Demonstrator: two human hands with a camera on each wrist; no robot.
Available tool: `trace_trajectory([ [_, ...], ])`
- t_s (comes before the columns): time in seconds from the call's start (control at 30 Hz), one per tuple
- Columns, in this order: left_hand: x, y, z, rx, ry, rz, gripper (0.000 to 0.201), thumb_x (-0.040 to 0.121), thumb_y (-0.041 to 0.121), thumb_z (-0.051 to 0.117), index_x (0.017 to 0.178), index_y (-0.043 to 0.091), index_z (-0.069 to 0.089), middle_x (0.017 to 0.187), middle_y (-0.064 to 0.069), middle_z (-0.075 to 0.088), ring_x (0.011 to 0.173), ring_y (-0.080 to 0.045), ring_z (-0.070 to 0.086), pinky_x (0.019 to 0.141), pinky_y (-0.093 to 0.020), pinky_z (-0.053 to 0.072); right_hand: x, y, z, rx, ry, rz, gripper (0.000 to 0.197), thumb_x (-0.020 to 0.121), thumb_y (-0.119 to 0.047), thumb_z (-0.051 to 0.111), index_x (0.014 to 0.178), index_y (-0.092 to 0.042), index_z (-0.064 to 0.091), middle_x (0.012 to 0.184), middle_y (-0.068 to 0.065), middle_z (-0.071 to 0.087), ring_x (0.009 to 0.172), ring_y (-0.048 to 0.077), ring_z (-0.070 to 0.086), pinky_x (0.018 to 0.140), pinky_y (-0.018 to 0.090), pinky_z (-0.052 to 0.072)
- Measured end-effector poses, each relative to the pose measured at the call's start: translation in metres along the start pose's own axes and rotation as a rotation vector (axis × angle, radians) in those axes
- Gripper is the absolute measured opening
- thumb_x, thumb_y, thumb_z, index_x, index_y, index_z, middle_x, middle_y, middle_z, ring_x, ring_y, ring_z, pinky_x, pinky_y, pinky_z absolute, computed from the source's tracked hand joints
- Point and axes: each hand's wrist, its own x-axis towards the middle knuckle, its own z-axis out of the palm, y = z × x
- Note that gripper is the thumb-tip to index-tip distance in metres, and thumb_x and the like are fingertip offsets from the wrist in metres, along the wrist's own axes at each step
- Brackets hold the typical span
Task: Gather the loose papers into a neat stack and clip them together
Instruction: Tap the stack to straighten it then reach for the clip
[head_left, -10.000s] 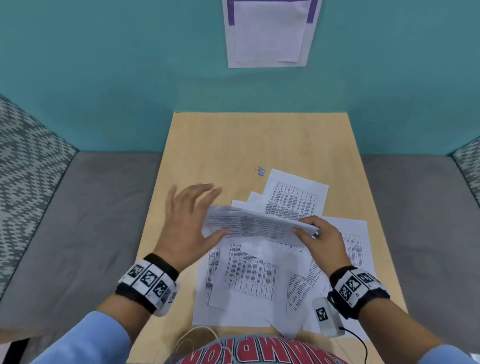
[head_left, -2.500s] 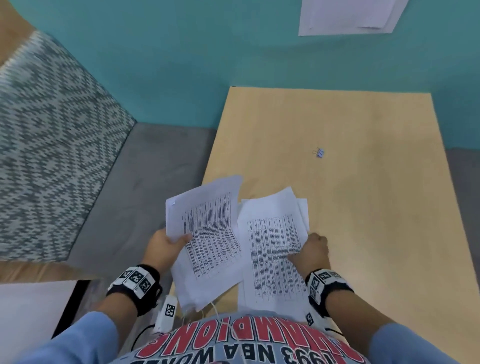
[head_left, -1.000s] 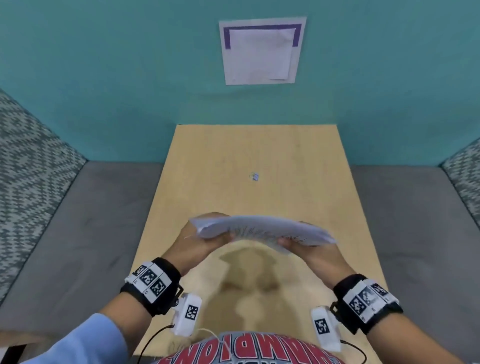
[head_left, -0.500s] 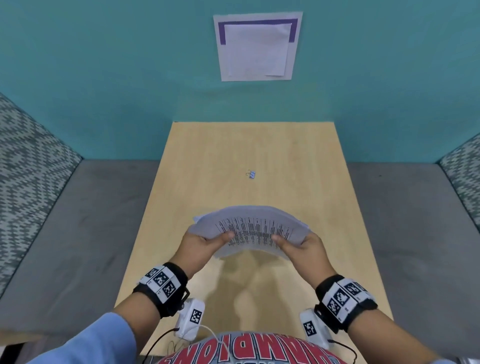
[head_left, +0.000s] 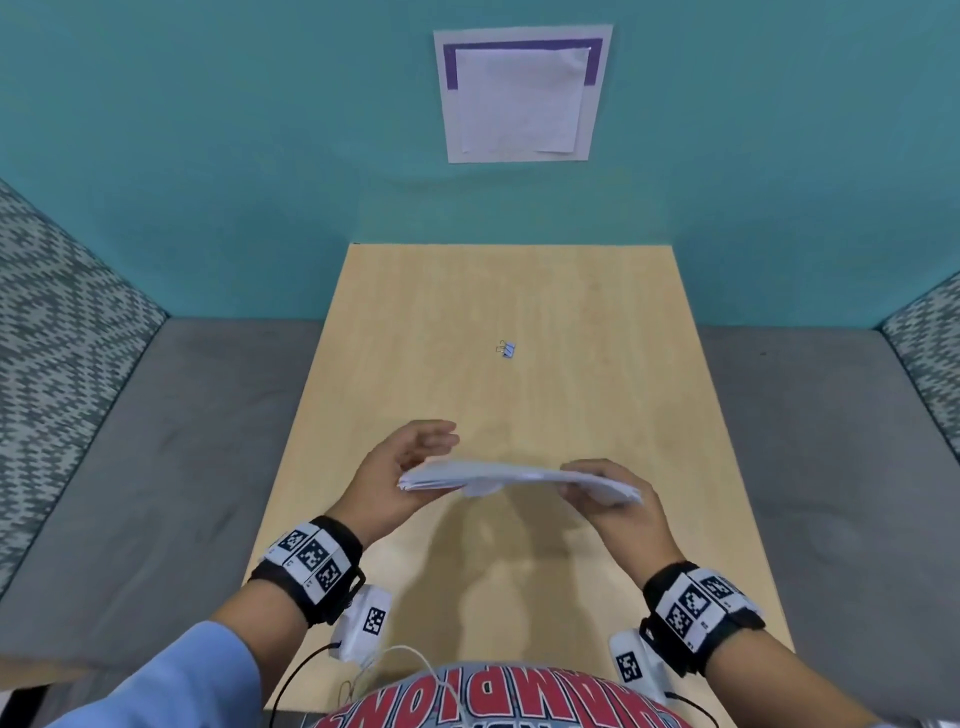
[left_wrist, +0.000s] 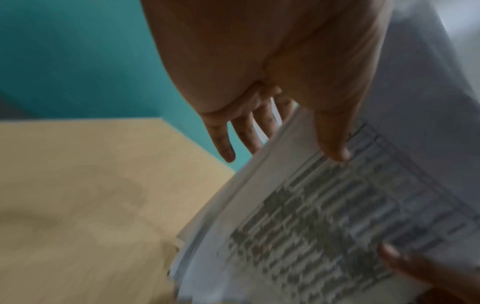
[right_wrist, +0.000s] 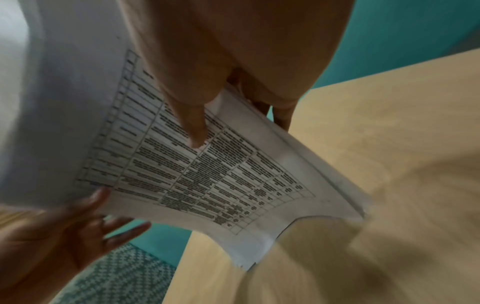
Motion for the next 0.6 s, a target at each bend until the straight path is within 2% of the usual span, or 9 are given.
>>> trace_trajectory([
  [0.07,-0.002,0.013,-0.008,0.069,0.040,0.119,0.078,0.071,0.030,0.096,0.140,0.032,0.058,0.134,0.008,0.072,0.132,-0.012,0.063,0.111,-0.040,0.052,-0.001,0.001,-0.006,-0.099,-0.027,-0.055,0.050,0.081,0.022,0.066,0.100,-0.022,0.080,0.100,-0.005,0.081,0.097,0.017,0.075,0.081,0.028,0.058],
  [0.13,-0.006,0.043,-0.017,0.234,0.065,0.306,0.081,0.074,0.034,0.096,0.143,0.035,0.054,0.139,0.015,0.067,0.136,-0.005,0.058,0.113,-0.029,0.046,0.001,-0.005,-0.007,-0.120,-0.021,-0.068,0.043,0.086,0.016,0.066,0.098,-0.022,0.081,0.098,-0.004,0.082,0.098,0.016,0.075,0.084,0.032,0.060],
  [0.2,-0.009,0.075,-0.020,0.583,0.006,0.532,0.071,0.079,0.049,0.088,0.141,0.036,0.057,0.137,0.019,0.066,0.132,-0.002,0.059,0.117,-0.035,0.041,0.004,-0.016,-0.003,-0.088,0.015,-0.039,0.027,0.092,-0.004,0.074,0.087,-0.030,0.080,0.086,-0.015,0.081,0.086,0.008,0.074,0.077,0.021,0.056],
  [0.27,-0.010,0.101,-0.009,0.922,-0.123,0.616,0.067,0.082,0.057,0.078,0.142,0.037,0.057,0.134,0.018,0.067,0.127,-0.007,0.061,0.115,-0.040,0.042,0.004,-0.029,0.000,-0.117,0.027,-0.089,0.028,0.092,-0.012,0.075,0.080,-0.037,0.075,0.077,-0.028,0.076,0.075,-0.002,0.068,0.068,0.014,0.049],
  [0.33,-0.009,0.110,0.009,1.084,-0.188,0.561,0.065,0.084,0.051,0.072,0.145,0.037,0.054,0.133,0.015,0.068,0.120,-0.012,0.065,0.102,-0.038,0.051,0.002,-0.040,0.003,-0.230,-0.040,-0.232,0.034,0.091,-0.010,0.069,0.083,-0.043,0.069,0.080,-0.028,0.073,0.077,-0.002,0.067,0.067,0.014,0.046],
  [0.4,-0.003,0.110,0.017,1.121,-0.165,0.493,0.040,0.091,0.039,0.062,0.130,0.039,0.064,0.121,0.011,0.073,0.108,-0.020,0.070,0.083,-0.036,0.056,0.001,-0.049,0.006,-0.284,-0.072,-0.289,0.034,0.092,-0.010,0.069,0.082,-0.043,0.069,0.081,-0.022,0.072,0.078,0.001,0.066,0.067,0.018,0.046],
  [0.43,0.001,0.109,0.016,1.144,-0.162,0.431,0.028,0.092,0.036,0.057,0.118,0.037,0.068,0.111,0.009,0.076,0.100,-0.023,0.071,0.075,-0.036,0.056,0.003,-0.051,0.006,-0.276,-0.078,-0.272,0.026,0.093,-0.013,0.072,0.082,-0.037,0.073,0.080,-0.016,0.073,0.076,0.003,0.066,0.066,0.019,0.047],
  [0.5,0.008,0.103,0.008,1.093,-0.164,0.352,0.020,0.093,0.035,0.054,0.102,0.032,0.072,0.092,0.005,0.077,0.084,-0.023,0.069,0.065,-0.035,0.053,0.007,-0.053,-0.002,-0.261,-0.078,-0.217,0.013,0.090,-0.023,0.078,0.078,-0.028,0.073,0.072,-0.011,0.070,0.067,0.002,0.061,0.063,0.017,0.044],
  [0.6,0.015,0.089,-0.018,0.768,-0.124,0.258,0.019,0.096,0.037,0.071,0.087,0.022,0.079,0.075,0.001,0.076,0.065,-0.016,0.061,0.063,-0.035,0.047,0.011,-0.042,-0.035,-0.324,-0.028,-0.066,0.019,0.081,-0.034,0.086,0.073,-0.026,0.071,0.066,-0.009,0.068,0.060,0.001,0.055,0.057,0.016,0.041],
])
